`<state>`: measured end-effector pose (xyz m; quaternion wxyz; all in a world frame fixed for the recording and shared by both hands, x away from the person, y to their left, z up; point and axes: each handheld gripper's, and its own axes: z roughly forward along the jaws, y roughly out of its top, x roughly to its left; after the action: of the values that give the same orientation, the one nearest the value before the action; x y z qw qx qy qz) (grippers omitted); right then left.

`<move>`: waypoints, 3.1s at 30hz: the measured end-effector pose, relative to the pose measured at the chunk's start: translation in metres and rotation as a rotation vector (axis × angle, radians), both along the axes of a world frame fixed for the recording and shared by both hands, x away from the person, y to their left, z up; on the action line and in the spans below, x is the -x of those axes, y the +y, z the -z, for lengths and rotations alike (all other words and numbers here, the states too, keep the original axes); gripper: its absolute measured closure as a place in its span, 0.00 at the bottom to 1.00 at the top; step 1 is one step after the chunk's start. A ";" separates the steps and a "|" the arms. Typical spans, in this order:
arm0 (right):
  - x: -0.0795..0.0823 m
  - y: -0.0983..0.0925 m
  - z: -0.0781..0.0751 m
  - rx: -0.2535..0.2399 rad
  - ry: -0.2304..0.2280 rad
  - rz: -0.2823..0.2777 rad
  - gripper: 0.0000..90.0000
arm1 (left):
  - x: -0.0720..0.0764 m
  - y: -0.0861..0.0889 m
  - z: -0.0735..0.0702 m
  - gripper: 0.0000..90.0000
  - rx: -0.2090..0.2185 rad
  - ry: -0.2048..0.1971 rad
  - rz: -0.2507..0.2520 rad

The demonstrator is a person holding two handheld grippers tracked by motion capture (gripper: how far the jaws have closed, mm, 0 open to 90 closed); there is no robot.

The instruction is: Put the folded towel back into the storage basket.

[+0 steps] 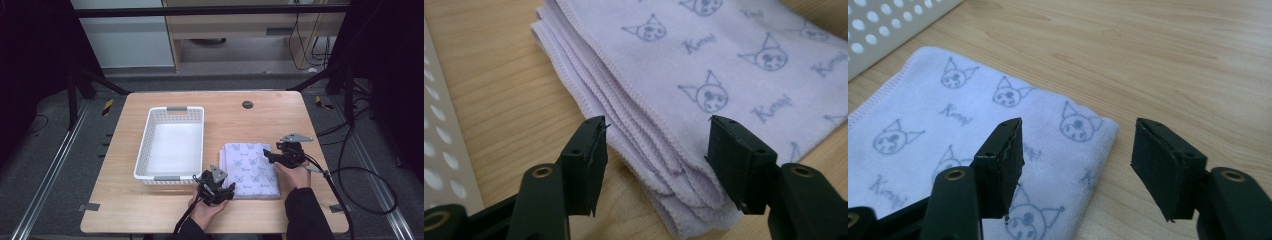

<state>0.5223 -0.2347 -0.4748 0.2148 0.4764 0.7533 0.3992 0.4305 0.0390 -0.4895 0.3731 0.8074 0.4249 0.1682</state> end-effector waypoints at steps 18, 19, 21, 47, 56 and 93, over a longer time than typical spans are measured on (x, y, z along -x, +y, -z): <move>-0.005 0.000 0.020 -0.007 0.096 -0.011 0.60 | 0.000 -0.005 0.009 0.41 -0.015 0.014 -0.023; -0.005 0.000 0.021 -0.009 0.100 -0.010 0.60 | 0.000 -0.004 0.009 0.42 -0.003 0.022 -0.021; -0.005 0.001 0.022 -0.019 0.116 -0.003 0.61 | -0.001 -0.003 0.009 0.44 0.005 0.028 -0.022; -0.003 0.004 0.020 -0.047 0.122 0.002 0.87 | -0.002 -0.001 0.008 0.80 0.118 0.079 0.008; 0.005 0.001 0.005 -0.058 0.087 -0.008 0.88 | 0.000 0.005 -0.004 0.81 0.130 0.045 0.032; 0.045 0.010 -0.088 -0.085 -0.159 -0.044 0.88 | 0.012 0.030 -0.096 0.81 0.096 -0.109 0.118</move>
<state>0.4776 -0.2245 -0.3871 0.2445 0.4352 0.7266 0.4721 0.4190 0.0685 -0.3938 0.4432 0.8020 0.3630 0.1691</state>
